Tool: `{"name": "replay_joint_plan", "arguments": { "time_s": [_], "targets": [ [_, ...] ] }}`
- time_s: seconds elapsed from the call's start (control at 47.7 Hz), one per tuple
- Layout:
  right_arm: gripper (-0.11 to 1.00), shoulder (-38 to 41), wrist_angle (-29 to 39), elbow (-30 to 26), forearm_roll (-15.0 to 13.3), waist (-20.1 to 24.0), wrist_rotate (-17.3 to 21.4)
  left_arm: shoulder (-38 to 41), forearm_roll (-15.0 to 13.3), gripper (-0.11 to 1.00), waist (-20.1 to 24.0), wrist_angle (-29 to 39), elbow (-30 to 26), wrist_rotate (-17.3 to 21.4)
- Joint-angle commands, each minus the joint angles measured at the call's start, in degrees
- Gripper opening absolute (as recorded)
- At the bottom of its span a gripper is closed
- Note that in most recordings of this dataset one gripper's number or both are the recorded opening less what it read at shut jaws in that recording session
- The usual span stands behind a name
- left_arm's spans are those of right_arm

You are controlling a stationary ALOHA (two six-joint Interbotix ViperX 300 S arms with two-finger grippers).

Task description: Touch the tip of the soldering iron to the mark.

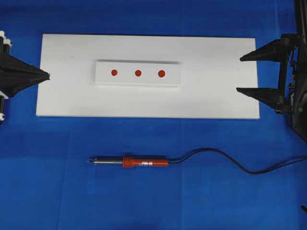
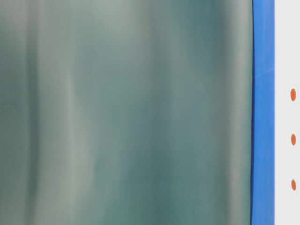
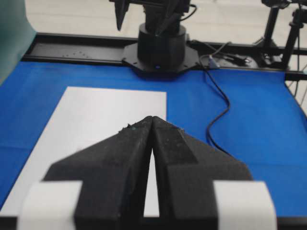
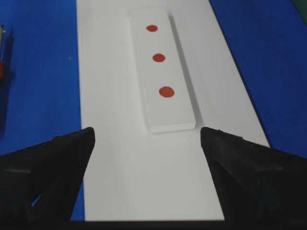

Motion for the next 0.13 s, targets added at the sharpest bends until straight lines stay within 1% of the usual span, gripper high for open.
{"name": "replay_joint_plan", "arguments": {
  "time_s": [0.0,0.105],
  "targets": [
    [0.85,0.4,-0.5,-0.5,0.1,-0.1,0.0,0.5,0.1,0.0,-0.1,-0.6,-0.6,0.0],
    [0.85,0.4,-0.4,-0.5,0.1,-0.1,0.0,0.5,0.1,0.0,-0.1,-0.5,-0.6,0.0]
  ]
}}
